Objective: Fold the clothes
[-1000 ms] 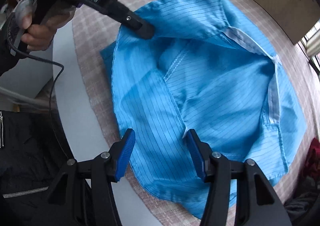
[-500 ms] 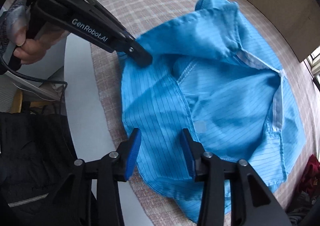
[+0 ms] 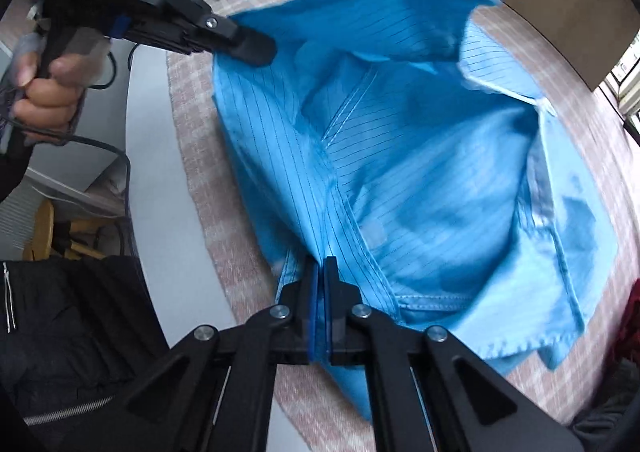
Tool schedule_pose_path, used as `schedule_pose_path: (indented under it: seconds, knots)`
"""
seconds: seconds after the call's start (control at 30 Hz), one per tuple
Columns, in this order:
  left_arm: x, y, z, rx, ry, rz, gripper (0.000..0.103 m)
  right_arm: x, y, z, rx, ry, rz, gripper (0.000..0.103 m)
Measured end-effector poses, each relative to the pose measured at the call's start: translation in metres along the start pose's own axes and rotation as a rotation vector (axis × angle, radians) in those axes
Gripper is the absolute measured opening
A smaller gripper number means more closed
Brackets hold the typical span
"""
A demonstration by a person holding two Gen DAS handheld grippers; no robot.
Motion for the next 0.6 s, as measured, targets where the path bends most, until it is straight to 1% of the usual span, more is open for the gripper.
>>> schedule_pose_path:
  seconds: [0.03,0.07,0.1,0.13,0.17,0.27,0.33,0.37,0.4,0.47,0.53,0.57,0.6]
  knots:
    - [-0.002,0.000,-0.005,0.009,-0.001,-0.008,0.002,0.004,0.001,0.000,0.012,-0.011,-0.007,0.003]
    - [0.004,-0.001,-0.008,-0.002,-0.031,-0.010,0.002,0.008,0.001,0.000,0.026,-0.031,-0.013,0.003]
    - [0.004,0.000,-0.003,-0.021,-0.058,-0.013,0.002,0.013,-0.002,0.004,0.013,-0.039,-0.009,0.005]
    - [0.003,0.002,0.001,-0.039,-0.079,-0.018,0.002,0.019,-0.007,0.011,-0.017,-0.039,0.002,0.012]
    - [0.002,0.003,0.004,-0.059,-0.087,-0.025,0.002,0.026,-0.013,0.018,-0.052,-0.044,0.024,0.014]
    - [-0.002,0.006,0.016,-0.131,-0.150,-0.039,0.002,0.036,-0.039,0.035,-0.125,-0.072,0.087,0.014]
    - [-0.008,0.007,0.022,-0.169,-0.190,-0.059,0.002,0.034,-0.056,0.041,-0.156,-0.113,0.097,0.014]
    - [-0.011,0.008,0.026,-0.196,-0.213,-0.067,0.002,0.027,-0.071,0.041,-0.165,-0.135,0.089,0.014]
    - [-0.013,0.009,0.029,-0.218,-0.230,-0.075,0.002,0.015,-0.091,0.039,-0.170,-0.157,0.075,0.014]
    - [-0.016,0.011,0.036,-0.271,-0.254,-0.094,0.002,0.001,-0.112,0.024,-0.163,-0.197,0.049,0.013]
    - [-0.022,0.015,0.044,-0.336,-0.287,-0.121,0.002,-0.010,-0.120,0.013,-0.185,-0.187,0.054,0.013]
    - [-0.025,0.018,0.047,-0.371,-0.307,-0.136,0.002,-0.008,-0.114,0.007,-0.208,-0.195,0.069,0.011]
    - [-0.029,0.021,0.050,-0.403,-0.323,-0.151,0.002,-0.006,-0.094,0.005,-0.235,-0.216,0.093,0.011]
Point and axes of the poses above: each gripper's, at about its wrist camera, not at the fingertips, and x roughly against the way its jaws point, z to its right, y to its underside, the point moved 2 cm from there along -x, roughly the way its jaws point
